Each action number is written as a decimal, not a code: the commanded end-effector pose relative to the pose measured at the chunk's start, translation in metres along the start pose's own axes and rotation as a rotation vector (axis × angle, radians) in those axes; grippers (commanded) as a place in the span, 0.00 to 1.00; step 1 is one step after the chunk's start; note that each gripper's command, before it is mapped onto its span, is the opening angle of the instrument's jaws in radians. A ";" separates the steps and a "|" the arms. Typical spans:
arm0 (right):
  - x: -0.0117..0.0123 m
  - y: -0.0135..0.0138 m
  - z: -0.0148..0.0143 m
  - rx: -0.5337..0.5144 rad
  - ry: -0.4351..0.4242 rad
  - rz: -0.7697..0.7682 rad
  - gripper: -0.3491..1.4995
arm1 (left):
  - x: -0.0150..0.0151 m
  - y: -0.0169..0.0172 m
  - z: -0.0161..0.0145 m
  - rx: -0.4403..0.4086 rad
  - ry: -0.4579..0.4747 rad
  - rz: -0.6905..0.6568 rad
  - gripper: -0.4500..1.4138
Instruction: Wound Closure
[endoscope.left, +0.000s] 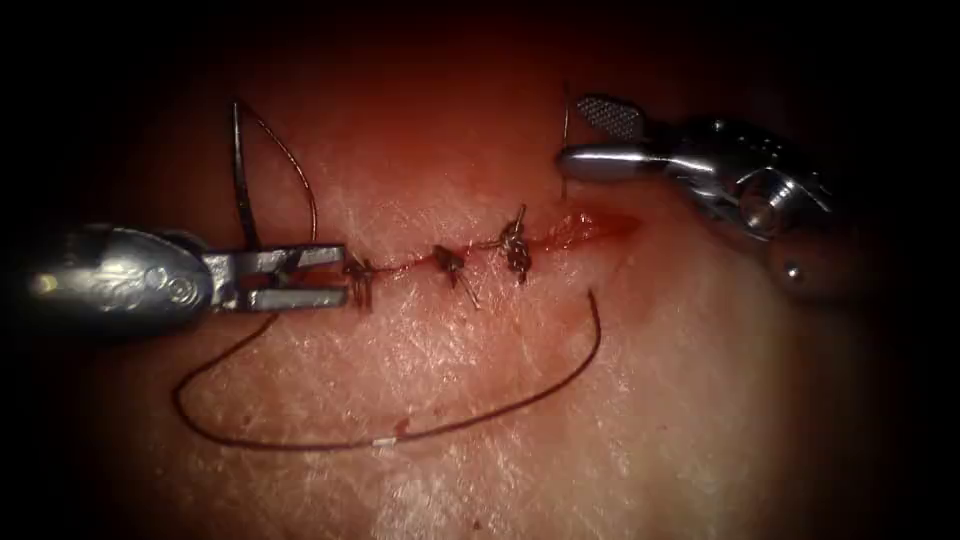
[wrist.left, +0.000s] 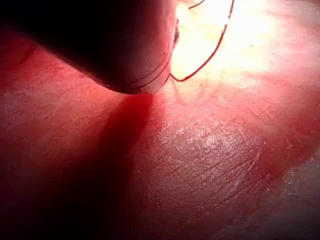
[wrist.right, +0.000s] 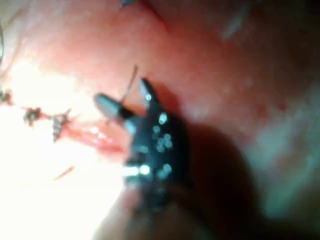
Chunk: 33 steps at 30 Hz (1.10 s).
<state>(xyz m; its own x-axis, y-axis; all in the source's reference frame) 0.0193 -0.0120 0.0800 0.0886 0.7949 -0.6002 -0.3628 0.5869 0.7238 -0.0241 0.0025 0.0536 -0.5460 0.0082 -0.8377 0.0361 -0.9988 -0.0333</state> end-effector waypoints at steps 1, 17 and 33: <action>-0.0007 0.0004 0.0010 -0.001 0.002 -0.002 0.89 | -0.0003 0.0001 0.0008 -0.001 0.001 0.000 0.00; -0.0011 -0.0009 0.0043 0.094 -0.016 0.001 0.54 | -0.0004 0.0001 0.0008 -0.001 0.002 0.000 0.00; 0.0006 -0.0011 0.0010 0.091 -0.004 -0.031 0.00 | -0.0004 0.0001 0.0008 -0.002 0.002 0.001 0.00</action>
<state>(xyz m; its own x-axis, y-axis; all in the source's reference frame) 0.0200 -0.0116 0.0787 0.1014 0.7724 -0.6270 -0.2774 0.6272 0.7278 -0.0240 0.0026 0.0536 -0.5456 0.0077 -0.8380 0.0368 -0.9988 -0.0332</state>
